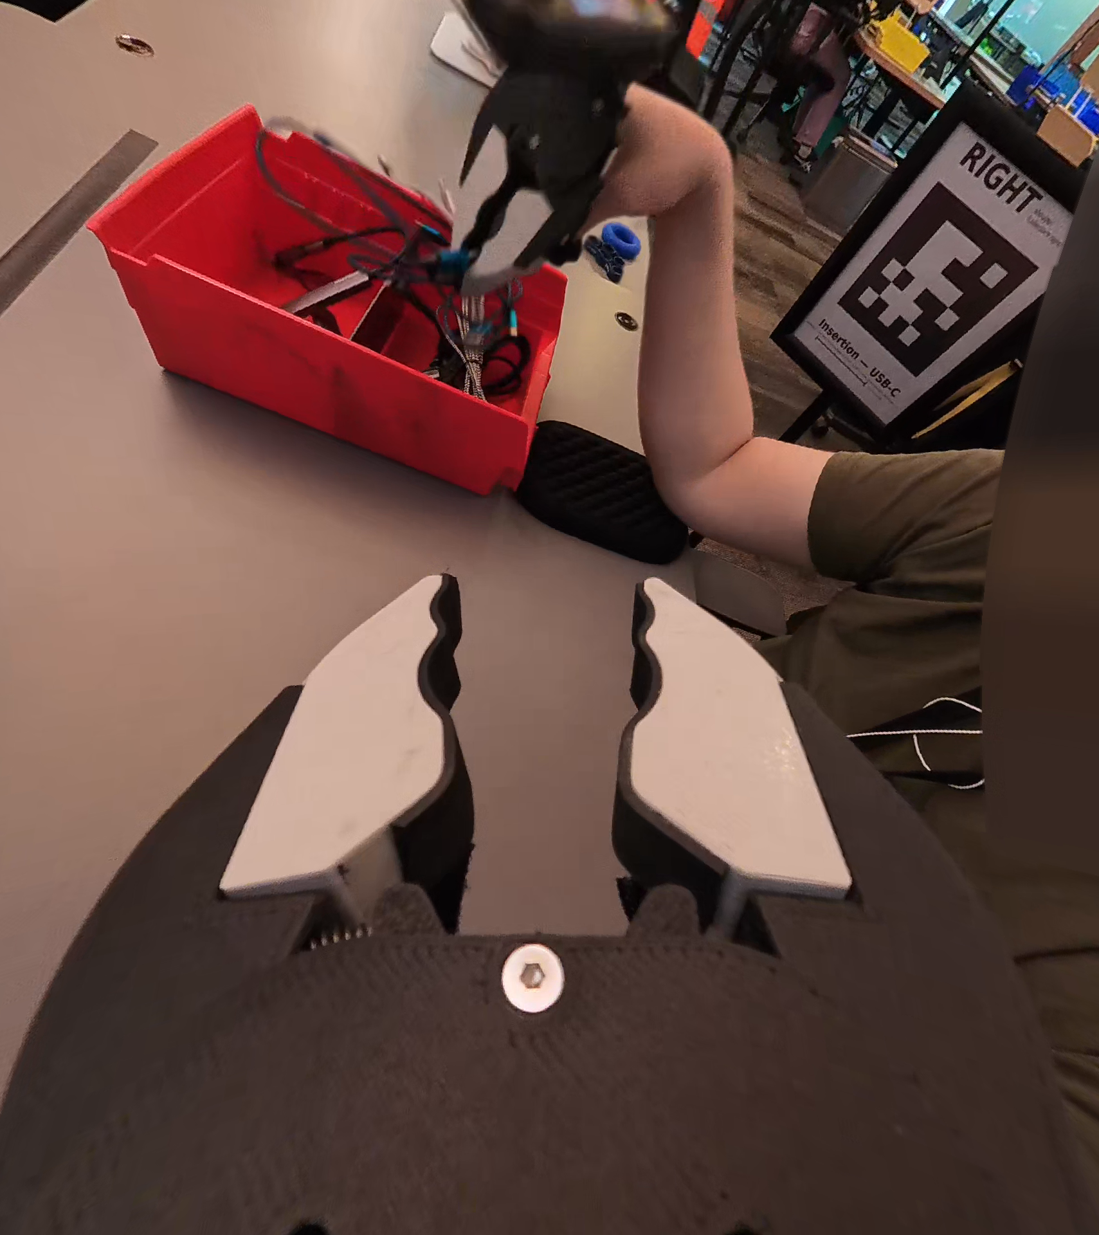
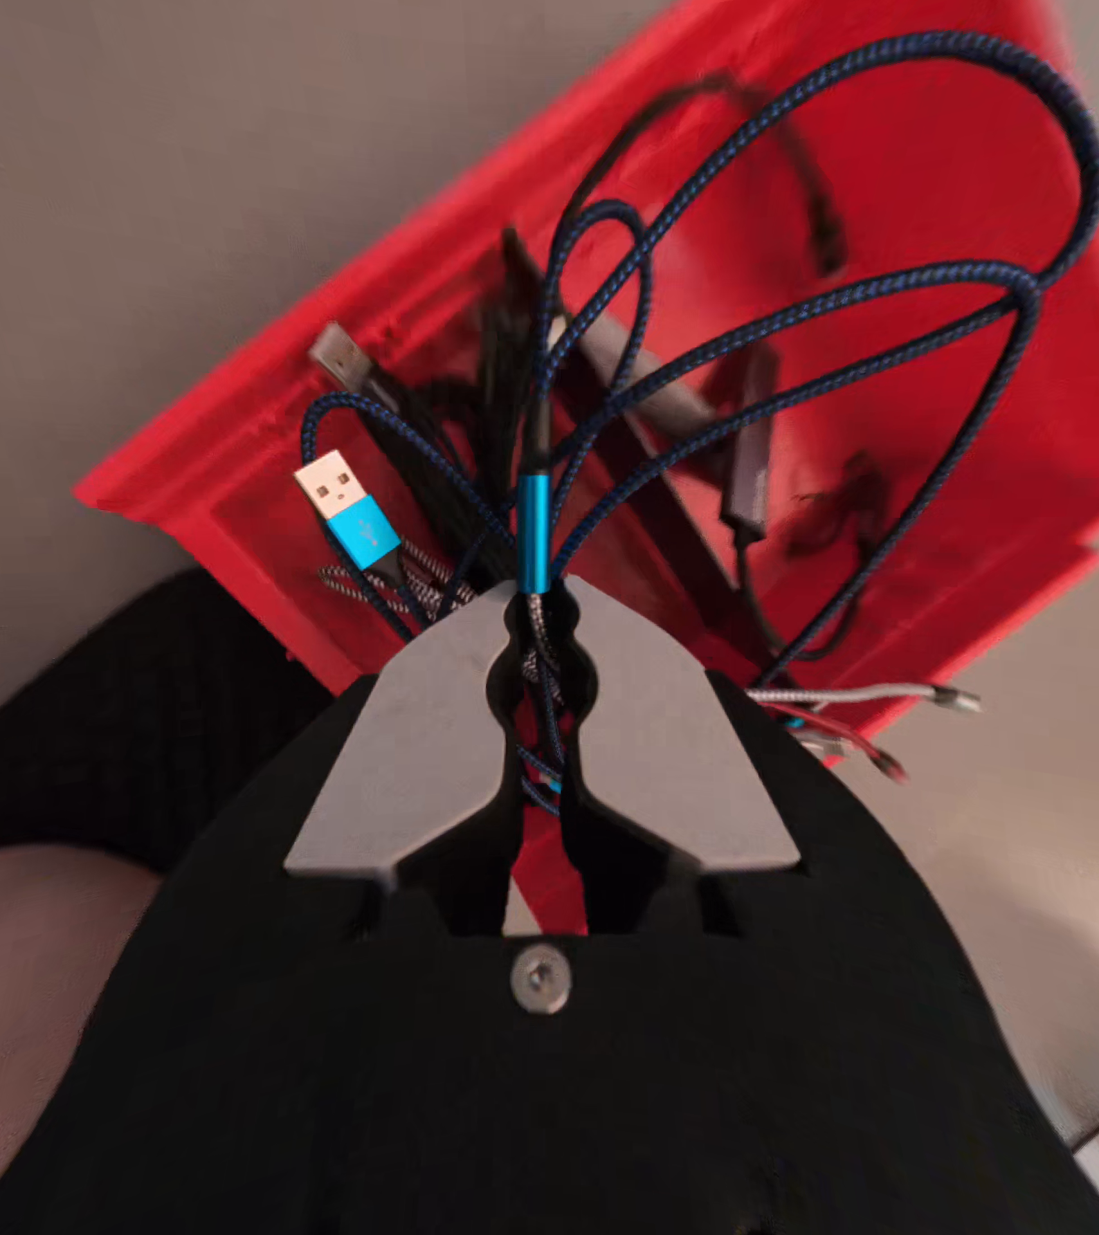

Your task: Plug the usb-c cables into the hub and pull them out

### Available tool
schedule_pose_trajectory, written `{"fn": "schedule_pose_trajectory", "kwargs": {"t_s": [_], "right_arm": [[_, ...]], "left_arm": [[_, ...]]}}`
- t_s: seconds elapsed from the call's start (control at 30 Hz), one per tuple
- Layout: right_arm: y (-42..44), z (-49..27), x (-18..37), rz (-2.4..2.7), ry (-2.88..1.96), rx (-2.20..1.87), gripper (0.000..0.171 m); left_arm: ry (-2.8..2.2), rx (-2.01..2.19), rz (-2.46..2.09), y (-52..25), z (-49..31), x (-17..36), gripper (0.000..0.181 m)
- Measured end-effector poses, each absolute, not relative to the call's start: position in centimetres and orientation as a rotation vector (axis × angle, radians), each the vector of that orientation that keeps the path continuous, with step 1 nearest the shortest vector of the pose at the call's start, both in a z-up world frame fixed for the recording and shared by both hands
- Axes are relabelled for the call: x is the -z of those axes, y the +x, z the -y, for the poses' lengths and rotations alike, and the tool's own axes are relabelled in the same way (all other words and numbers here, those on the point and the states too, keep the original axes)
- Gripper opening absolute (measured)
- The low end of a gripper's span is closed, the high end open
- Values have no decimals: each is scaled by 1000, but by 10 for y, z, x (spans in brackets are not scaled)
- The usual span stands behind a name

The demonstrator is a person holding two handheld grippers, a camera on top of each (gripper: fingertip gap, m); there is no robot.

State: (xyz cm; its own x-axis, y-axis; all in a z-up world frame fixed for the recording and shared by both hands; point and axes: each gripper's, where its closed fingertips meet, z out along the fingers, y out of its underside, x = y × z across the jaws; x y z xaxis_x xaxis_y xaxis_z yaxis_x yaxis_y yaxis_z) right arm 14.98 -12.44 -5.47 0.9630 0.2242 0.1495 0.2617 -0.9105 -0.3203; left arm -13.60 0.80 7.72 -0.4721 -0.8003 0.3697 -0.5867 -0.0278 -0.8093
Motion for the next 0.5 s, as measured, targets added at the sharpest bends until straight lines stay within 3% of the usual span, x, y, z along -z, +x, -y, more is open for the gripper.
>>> {"fn": "schedule_pose_trajectory", "kwargs": {"t_s": [0.23, 0.5], "right_arm": [[129, 145, 117, 473, -3019, -248, 9], [125, 145, 127, 422, -2985, -423, 10]], "left_arm": [[-1477, 1527, -2011, -137, -10, -82, 48], [-1494, 1546, -2021, -135, -7, -79, 48]]}}
